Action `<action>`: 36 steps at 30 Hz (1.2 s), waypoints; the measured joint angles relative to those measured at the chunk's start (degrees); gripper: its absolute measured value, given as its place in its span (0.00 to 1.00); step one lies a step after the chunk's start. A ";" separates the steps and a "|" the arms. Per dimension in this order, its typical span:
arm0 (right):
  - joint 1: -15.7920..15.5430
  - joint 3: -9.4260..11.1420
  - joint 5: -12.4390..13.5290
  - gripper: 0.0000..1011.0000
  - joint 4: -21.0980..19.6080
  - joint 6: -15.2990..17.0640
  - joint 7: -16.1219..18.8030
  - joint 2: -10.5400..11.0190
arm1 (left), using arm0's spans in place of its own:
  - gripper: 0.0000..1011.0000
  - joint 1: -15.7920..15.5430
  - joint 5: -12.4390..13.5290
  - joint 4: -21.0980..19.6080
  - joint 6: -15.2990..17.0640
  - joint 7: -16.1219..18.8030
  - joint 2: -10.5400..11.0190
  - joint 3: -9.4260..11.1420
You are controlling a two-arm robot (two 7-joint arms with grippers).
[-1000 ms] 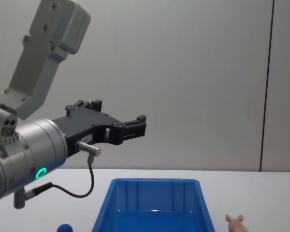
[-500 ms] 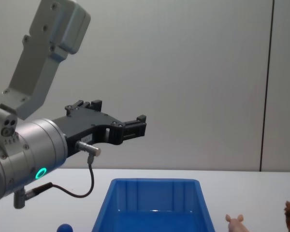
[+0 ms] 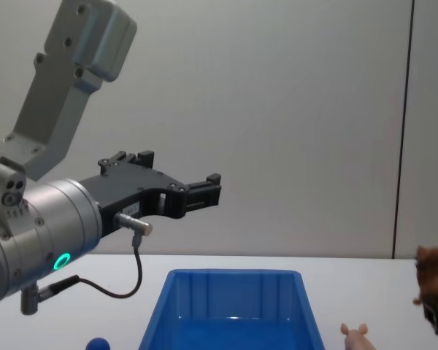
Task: Pick up the two dolls from the table and place them into the box.
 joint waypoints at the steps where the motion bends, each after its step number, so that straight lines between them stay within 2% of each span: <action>1: 0.01 -0.03 -0.23 0.33 -0.20 -0.31 0.20 -0.01 | 0.99 0.00 0.00 0.00 0.00 0.00 0.00 0.00; 11: 0.87 -0.62 -2.49 0.33 -2.16 -3.50 5.15 -0.38 | 0.99 0.00 0.00 0.00 0.00 0.00 0.00 0.00; 21: 2.35 -1.72 -3.40 0.33 -2.39 -4.48 11.57 -1.35 | 0.99 0.00 0.00 0.00 0.00 0.00 0.00 0.00; 33: 5.37 -3.81 -4.68 0.33 0.54 -4.61 20.50 -3.68 | 0.99 0.00 0.00 0.00 0.00 0.00 0.00 0.00; 36: 6.43 -4.54 -5.17 0.37 2.04 -4.68 22.78 -4.56 | 0.99 0.00 0.00 0.00 0.00 0.00 0.00 0.00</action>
